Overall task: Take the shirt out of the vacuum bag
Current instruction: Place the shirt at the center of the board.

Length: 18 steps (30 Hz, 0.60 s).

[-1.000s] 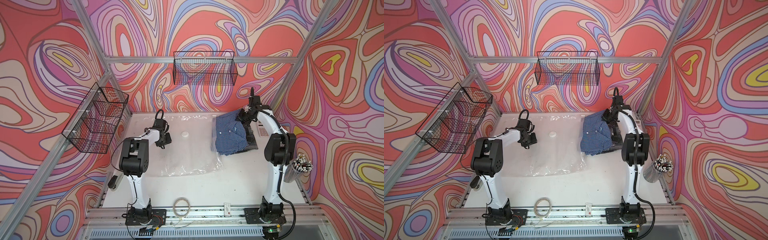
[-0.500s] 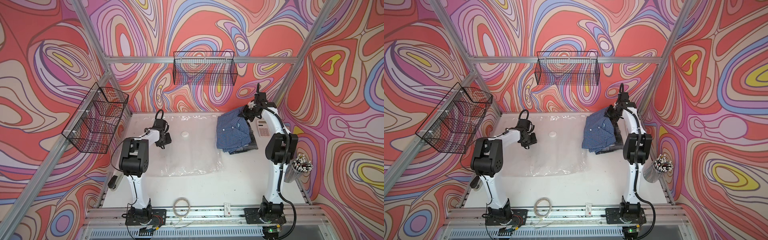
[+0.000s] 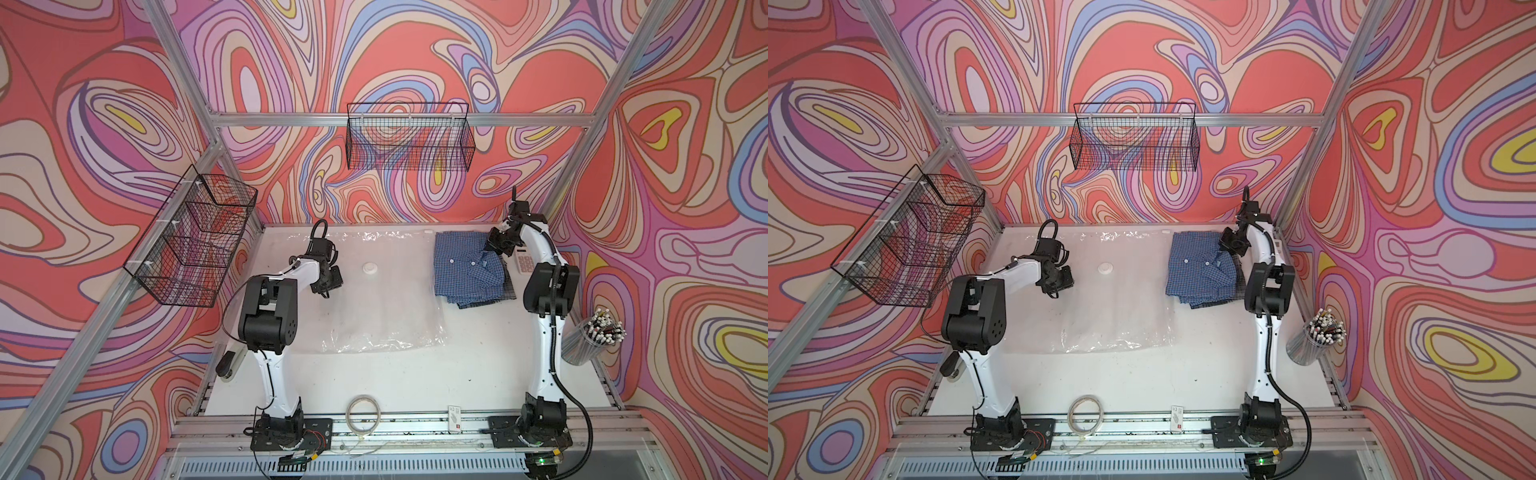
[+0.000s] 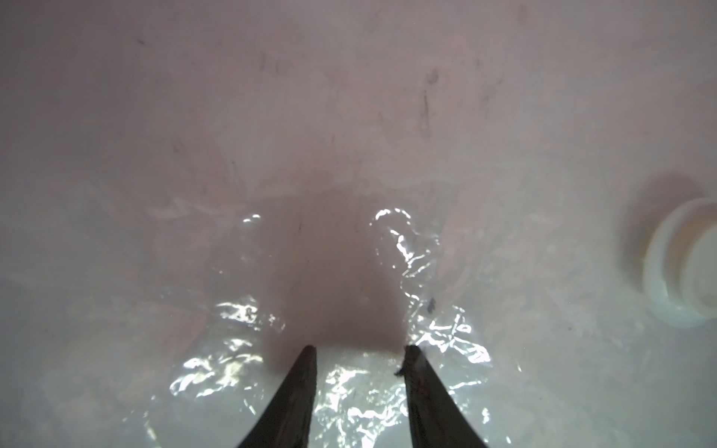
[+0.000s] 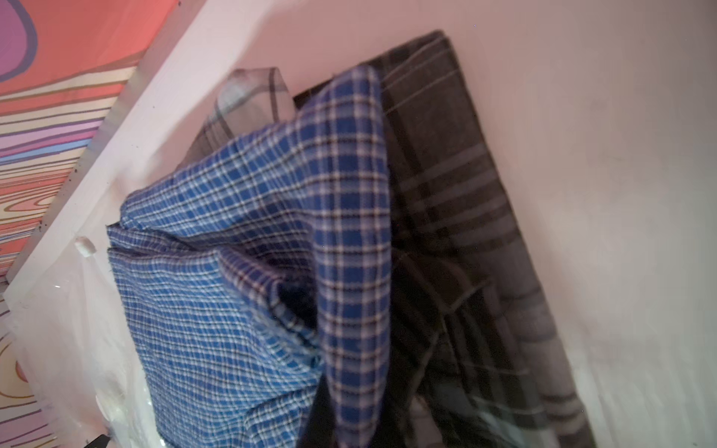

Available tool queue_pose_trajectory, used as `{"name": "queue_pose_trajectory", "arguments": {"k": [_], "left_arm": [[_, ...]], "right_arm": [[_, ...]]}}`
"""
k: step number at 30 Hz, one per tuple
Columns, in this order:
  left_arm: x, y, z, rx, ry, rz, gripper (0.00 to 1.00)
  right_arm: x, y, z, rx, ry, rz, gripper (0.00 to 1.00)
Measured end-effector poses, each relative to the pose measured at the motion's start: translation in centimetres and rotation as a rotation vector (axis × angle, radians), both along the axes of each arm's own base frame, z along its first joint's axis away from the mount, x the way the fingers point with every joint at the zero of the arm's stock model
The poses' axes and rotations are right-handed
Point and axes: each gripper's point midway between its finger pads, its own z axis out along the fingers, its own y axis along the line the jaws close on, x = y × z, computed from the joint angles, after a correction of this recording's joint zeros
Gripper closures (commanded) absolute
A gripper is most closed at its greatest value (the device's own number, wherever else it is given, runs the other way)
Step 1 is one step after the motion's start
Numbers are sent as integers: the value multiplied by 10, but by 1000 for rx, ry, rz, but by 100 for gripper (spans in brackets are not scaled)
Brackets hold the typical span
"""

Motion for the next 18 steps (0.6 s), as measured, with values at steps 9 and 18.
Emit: {"name": "queue_pose_trajectory", "arguments": {"k": [9,18], "left_arm": [[0,0,-1,15,3,-1,60],[0,0,-1,17,3,0,60]], "right_arm": [[-27,-7,-7,11,-24,33,56],[-60,0,-15,57,-50,42,53]]}}
